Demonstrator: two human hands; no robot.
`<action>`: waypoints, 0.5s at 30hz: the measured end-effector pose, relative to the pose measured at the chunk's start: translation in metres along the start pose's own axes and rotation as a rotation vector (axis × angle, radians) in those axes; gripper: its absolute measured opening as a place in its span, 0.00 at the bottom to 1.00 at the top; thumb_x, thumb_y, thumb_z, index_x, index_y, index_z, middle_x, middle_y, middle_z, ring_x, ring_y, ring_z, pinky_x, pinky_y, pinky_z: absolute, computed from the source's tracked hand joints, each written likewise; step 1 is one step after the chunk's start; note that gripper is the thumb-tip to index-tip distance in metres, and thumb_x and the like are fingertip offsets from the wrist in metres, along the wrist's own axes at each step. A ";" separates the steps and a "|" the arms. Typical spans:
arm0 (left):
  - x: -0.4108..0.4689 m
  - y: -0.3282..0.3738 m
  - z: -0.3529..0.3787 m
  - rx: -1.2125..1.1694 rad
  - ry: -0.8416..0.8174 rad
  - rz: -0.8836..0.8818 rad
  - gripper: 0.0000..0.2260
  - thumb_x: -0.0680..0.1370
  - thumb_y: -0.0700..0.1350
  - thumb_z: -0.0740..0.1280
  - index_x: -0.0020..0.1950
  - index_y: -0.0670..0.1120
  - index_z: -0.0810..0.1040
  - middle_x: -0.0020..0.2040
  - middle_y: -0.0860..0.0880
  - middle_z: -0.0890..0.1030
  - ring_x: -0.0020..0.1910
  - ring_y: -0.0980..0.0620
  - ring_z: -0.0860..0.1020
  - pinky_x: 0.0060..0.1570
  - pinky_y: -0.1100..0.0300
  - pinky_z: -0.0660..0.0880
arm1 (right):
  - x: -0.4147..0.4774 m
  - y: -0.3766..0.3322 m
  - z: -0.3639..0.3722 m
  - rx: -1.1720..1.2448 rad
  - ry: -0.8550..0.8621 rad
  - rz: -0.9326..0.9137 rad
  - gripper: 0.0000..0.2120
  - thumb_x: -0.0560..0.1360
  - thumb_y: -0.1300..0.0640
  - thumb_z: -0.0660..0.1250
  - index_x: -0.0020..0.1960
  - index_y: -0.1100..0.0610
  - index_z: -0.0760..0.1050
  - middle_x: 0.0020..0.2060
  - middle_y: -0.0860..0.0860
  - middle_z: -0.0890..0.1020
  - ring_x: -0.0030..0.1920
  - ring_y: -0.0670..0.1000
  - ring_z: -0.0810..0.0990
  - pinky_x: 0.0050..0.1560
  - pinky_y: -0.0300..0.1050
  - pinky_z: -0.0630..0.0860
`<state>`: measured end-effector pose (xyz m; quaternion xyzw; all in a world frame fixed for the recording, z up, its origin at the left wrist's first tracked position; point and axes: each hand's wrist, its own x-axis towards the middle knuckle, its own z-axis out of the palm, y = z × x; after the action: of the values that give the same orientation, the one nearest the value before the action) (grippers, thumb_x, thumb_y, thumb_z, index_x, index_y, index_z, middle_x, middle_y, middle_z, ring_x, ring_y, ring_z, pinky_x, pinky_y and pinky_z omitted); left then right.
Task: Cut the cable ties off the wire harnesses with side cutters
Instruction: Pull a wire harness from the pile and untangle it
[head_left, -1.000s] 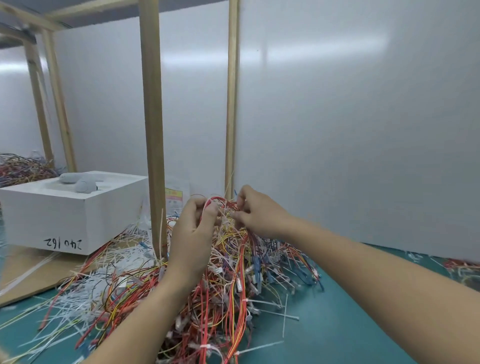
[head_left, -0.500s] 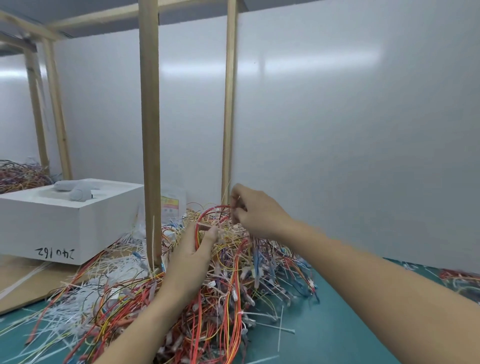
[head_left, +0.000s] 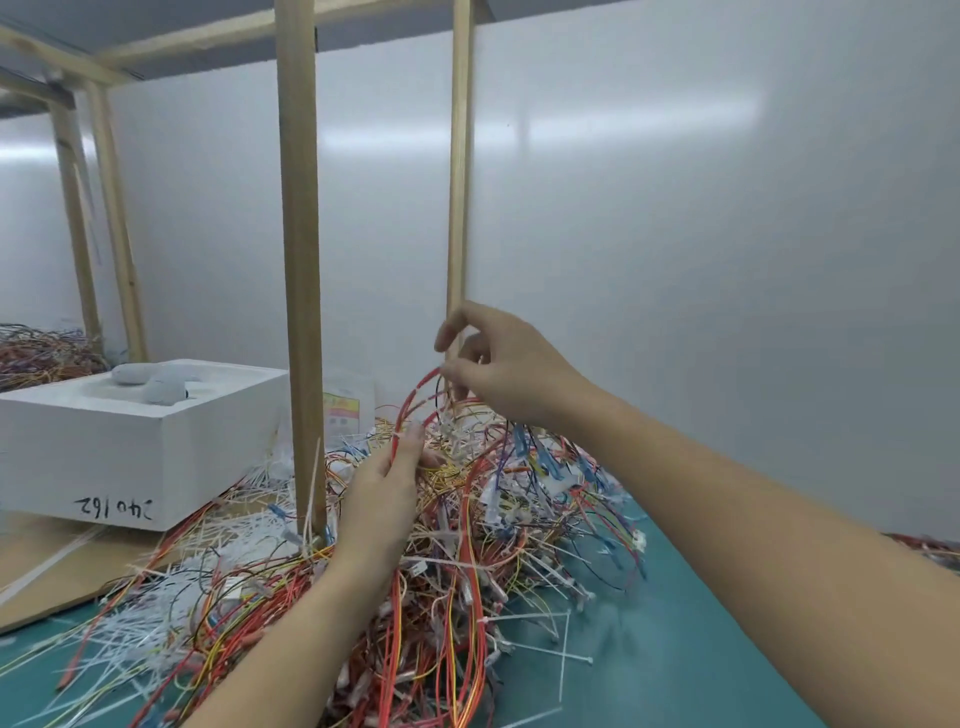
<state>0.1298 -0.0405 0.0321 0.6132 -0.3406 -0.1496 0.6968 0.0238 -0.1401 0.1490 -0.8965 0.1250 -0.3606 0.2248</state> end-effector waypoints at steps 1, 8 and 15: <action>-0.003 0.002 0.003 0.015 -0.003 0.009 0.24 0.77 0.68 0.58 0.49 0.51 0.82 0.51 0.53 0.83 0.54 0.52 0.79 0.53 0.54 0.71 | 0.001 -0.002 -0.002 0.060 0.004 0.003 0.05 0.76 0.57 0.68 0.49 0.49 0.74 0.32 0.49 0.84 0.28 0.43 0.74 0.32 0.37 0.69; 0.000 0.031 -0.004 0.182 0.086 0.340 0.10 0.79 0.60 0.64 0.49 0.55 0.77 0.37 0.54 0.80 0.33 0.60 0.77 0.35 0.58 0.73 | -0.010 0.014 0.004 0.226 -0.259 0.239 0.09 0.78 0.63 0.56 0.50 0.55 0.75 0.38 0.53 0.87 0.36 0.50 0.79 0.42 0.47 0.72; 0.014 0.054 -0.026 0.086 0.075 0.371 0.10 0.81 0.47 0.66 0.43 0.45 0.81 0.28 0.49 0.76 0.23 0.59 0.70 0.22 0.65 0.69 | -0.036 0.063 0.003 0.003 -0.248 0.300 0.17 0.79 0.60 0.60 0.65 0.47 0.72 0.59 0.51 0.81 0.56 0.56 0.81 0.62 0.57 0.76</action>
<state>0.1457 -0.0186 0.0876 0.5743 -0.4274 0.0190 0.6980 -0.0035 -0.1801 0.0947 -0.9050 0.2282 -0.2102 0.2912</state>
